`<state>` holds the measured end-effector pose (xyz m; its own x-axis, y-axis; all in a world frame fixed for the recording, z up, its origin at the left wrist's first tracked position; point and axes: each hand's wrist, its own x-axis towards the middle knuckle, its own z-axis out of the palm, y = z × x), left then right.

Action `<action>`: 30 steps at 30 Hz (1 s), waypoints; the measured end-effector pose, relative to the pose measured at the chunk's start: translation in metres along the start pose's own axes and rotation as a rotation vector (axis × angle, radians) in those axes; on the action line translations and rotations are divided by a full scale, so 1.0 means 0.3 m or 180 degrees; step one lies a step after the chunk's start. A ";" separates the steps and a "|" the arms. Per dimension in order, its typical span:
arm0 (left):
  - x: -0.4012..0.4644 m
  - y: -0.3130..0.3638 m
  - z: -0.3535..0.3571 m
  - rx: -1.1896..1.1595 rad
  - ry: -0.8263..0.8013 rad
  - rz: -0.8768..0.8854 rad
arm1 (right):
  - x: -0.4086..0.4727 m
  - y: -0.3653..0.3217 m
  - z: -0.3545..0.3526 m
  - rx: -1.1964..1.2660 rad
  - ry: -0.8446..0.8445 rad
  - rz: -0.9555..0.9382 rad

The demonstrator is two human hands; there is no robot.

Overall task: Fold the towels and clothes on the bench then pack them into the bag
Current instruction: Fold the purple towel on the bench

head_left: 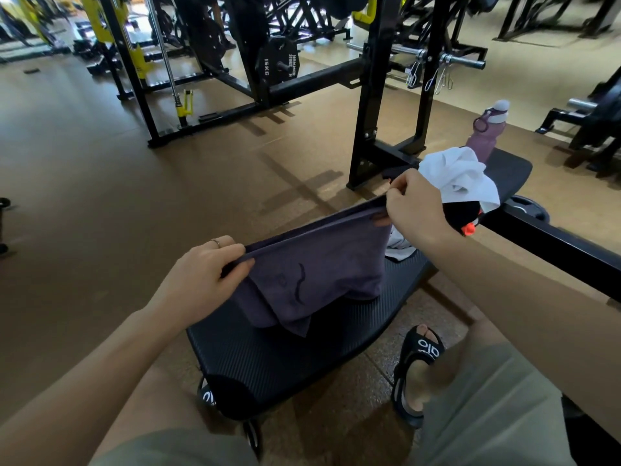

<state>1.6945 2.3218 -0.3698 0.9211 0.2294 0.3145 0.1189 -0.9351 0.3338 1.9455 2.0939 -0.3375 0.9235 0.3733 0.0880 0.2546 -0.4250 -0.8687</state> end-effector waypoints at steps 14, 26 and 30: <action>0.091 0.093 -0.047 -0.0273 0.0779 -0.0203 | 0.026 0.047 -0.024 0.0135 0.0217 0.0239; 0.091 0.137 -0.085 -0.0938 0.0838 -0.0561 | 0.082 0.131 -0.064 -0.0026 0.0118 0.0639; 0.101 0.181 -0.088 -0.1288 0.0709 -0.0570 | 0.054 0.121 -0.087 -0.1223 -0.0537 0.0496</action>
<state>1.7192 2.2851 -0.3188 0.7925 0.4703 0.3883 0.0739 -0.7060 0.7043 1.9772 2.0630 -0.3548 0.9076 0.3964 -0.1381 0.2337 -0.7504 -0.6183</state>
